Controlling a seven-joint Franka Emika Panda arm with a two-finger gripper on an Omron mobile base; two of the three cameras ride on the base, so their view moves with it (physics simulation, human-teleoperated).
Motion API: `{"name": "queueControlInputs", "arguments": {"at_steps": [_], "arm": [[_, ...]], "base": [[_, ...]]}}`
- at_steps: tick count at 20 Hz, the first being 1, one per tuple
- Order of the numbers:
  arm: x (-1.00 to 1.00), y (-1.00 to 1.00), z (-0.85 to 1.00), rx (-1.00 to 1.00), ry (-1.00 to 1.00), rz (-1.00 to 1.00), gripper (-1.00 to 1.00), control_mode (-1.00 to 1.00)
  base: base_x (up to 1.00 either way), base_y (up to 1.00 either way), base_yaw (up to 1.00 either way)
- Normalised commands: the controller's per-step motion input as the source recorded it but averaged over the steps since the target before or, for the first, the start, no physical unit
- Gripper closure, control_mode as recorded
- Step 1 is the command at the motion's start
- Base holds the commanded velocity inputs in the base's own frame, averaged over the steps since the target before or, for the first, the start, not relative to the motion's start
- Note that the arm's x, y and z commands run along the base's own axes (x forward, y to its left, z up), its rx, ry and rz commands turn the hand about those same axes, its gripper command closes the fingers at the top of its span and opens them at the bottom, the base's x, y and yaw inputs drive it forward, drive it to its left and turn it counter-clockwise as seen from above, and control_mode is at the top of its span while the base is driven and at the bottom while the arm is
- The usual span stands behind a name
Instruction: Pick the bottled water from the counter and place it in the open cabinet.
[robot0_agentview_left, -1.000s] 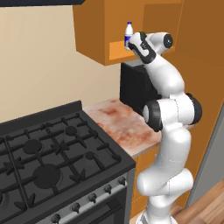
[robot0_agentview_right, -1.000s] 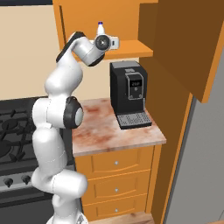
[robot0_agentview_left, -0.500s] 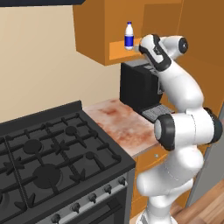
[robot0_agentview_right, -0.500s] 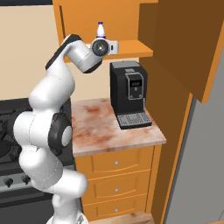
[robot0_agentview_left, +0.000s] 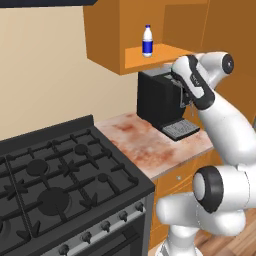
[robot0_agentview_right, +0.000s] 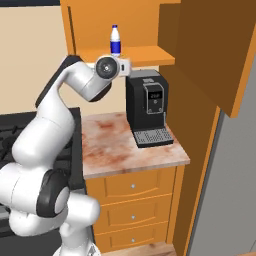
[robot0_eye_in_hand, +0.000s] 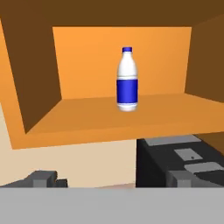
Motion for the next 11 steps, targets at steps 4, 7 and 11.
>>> {"name": "queueControlInputs", "arguments": {"at_steps": [4,7,11], "arm": [[-0.88,-0.02,0.0,0.0,0.24,0.0,-1.0,-1.0],[-0.81,-0.02,0.0,0.0,0.28,0.0,-1.0,-1.0],[-0.86,-0.03,0.0,0.0,0.24,0.0,-1.0,-1.0]], "base": [[0.0,0.0,0.0],[0.0,0.0,0.0],[0.0,0.0,0.0]]}}
